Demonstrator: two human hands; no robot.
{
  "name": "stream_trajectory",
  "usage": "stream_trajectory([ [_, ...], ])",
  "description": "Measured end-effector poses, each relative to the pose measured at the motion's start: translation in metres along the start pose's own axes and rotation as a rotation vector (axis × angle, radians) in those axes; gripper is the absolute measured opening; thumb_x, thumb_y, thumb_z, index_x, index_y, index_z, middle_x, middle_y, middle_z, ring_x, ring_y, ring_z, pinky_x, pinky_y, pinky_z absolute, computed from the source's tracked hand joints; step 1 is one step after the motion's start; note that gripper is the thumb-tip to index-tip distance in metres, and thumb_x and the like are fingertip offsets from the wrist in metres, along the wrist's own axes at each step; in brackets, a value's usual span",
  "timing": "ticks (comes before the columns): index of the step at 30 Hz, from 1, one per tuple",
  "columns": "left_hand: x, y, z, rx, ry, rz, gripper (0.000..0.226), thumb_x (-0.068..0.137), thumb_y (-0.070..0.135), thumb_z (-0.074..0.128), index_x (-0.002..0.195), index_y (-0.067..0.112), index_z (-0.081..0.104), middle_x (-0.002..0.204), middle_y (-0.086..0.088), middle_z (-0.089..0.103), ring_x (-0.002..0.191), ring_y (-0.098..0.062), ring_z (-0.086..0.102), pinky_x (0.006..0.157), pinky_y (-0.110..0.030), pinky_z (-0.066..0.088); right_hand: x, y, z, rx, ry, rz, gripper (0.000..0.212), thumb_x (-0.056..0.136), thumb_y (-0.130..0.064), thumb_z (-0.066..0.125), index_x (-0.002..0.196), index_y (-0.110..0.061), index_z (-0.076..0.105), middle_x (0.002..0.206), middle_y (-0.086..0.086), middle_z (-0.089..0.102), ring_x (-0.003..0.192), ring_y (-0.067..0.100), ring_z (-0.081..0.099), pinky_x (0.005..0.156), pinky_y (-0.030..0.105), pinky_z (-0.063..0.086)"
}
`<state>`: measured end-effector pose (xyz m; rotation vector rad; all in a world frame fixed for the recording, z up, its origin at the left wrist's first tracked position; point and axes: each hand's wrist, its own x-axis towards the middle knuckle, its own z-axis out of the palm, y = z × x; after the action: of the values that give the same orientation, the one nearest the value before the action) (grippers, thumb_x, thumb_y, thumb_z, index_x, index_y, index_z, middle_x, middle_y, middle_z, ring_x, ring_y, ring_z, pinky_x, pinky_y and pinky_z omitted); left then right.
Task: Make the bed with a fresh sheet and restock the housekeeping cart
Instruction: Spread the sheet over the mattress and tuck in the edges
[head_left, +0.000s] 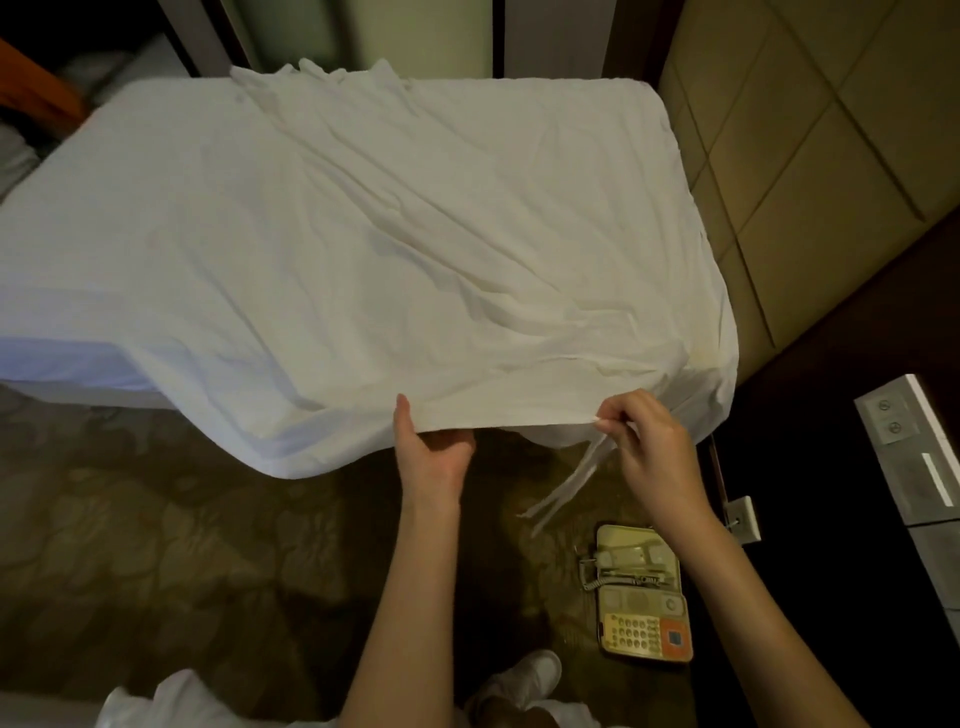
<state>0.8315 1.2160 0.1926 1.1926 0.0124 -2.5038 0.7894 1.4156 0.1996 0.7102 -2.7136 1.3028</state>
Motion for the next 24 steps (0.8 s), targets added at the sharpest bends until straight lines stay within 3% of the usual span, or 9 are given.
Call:
stream_trajectory([
  [2, 0.003, 0.012, 0.005, 0.023, 0.006, 0.066, 0.040, 0.085, 0.025, 0.070, 0.123, 0.018, 0.056, 0.110, -0.008, 0.067, 0.099, -0.027, 0.065, 0.072, -0.041, 0.059, -0.005, 0.005, -0.008, 0.021, 0.004, 0.058, 0.015, 0.088, -0.005, 0.060, 0.083, -0.017, 0.055, 0.083, -0.006, 0.055, 0.080, 0.013, 0.055, 0.068, 0.013, 0.041],
  [7, 0.011, 0.027, 0.014, 0.368, 0.016, 0.235, 0.048, 0.086, 0.017, 0.068, 0.129, 0.017, 0.046, 0.115, -0.004, 0.059, 0.102, -0.023, 0.059, 0.077, -0.037, 0.056, -0.008, 0.001, -0.010, 0.060, -0.011, 0.116, 0.016, 0.087, -0.001, 0.060, 0.082, -0.015, 0.057, 0.083, -0.008, 0.056, 0.083, 0.006, 0.055, 0.069, 0.009, 0.040],
  [10, 0.017, 0.039, 0.004, 0.501, -0.032, 0.249, 0.049, 0.086, 0.010, 0.067, 0.129, 0.019, 0.046, 0.124, -0.002, 0.057, 0.112, -0.025, 0.057, 0.081, -0.039, 0.056, -0.012, 0.000, -0.007, 0.013, -0.025, 0.141, 0.012, 0.087, -0.005, 0.061, 0.082, -0.016, 0.058, 0.084, -0.011, 0.057, 0.084, 0.002, 0.055, 0.068, 0.016, 0.042],
  [14, 0.018, 0.050, -0.003, 0.667, -0.073, 0.219, 0.033, 0.087, 0.011, 0.066, 0.118, 0.014, 0.053, 0.122, -0.004, 0.061, 0.103, -0.020, 0.061, 0.082, -0.033, 0.055, -0.012, 0.002, -0.001, -0.045, -0.114, 0.268, 0.017, 0.085, -0.009, 0.065, 0.077, -0.023, 0.059, 0.084, -0.009, 0.060, 0.083, 0.004, 0.057, 0.070, 0.029, 0.047],
  [17, 0.016, 0.055, 0.008, 0.750, -0.117, 0.251, 0.032, 0.090, 0.017, 0.063, 0.119, 0.005, 0.058, 0.120, -0.008, 0.065, 0.100, -0.020, 0.064, 0.069, -0.026, 0.056, -0.007, -0.030, 0.026, 0.074, -0.110, 0.315, 0.021, 0.085, -0.010, 0.066, 0.078, -0.028, 0.058, 0.087, -0.008, 0.060, 0.083, 0.006, 0.058, 0.071, 0.023, 0.045],
  [20, 0.010, 0.058, 0.020, 0.940, -0.192, 0.290, 0.028, 0.097, 0.021, 0.053, 0.117, 0.002, 0.060, 0.109, -0.010, 0.069, 0.096, -0.025, 0.067, 0.062, -0.025, 0.056, 0.009, -0.080, 0.078, 0.154, -0.102, 0.211, 0.018, 0.084, -0.019, 0.068, 0.091, -0.032, 0.057, 0.095, -0.016, 0.056, 0.089, -0.001, 0.055, 0.077, 0.014, 0.044],
  [22, 0.001, 0.061, 0.025, 1.090, -0.196, 0.327, 0.025, 0.098, 0.024, 0.050, 0.102, 0.004, 0.063, 0.090, -0.008, 0.069, 0.080, -0.019, 0.067, 0.058, -0.019, 0.053, 0.021, -0.106, 0.111, 0.158, -0.087, 0.155, 0.027, 0.083, -0.021, 0.070, 0.103, -0.031, 0.056, 0.100, -0.022, 0.051, 0.095, -0.005, 0.051, 0.083, 0.008, 0.041],
  [24, -0.005, 0.069, 0.031, 1.208, -0.216, 0.367, 0.026, 0.099, 0.026, 0.048, 0.085, 0.011, 0.062, 0.077, -0.004, 0.065, 0.070, -0.014, 0.065, 0.057, -0.018, 0.052, 0.031, -0.119, 0.131, 0.108, -0.029, 0.158, 0.031, 0.085, -0.018, 0.068, 0.113, -0.024, 0.057, 0.103, -0.021, 0.049, 0.098, -0.003, 0.050, 0.087, 0.011, 0.041],
])
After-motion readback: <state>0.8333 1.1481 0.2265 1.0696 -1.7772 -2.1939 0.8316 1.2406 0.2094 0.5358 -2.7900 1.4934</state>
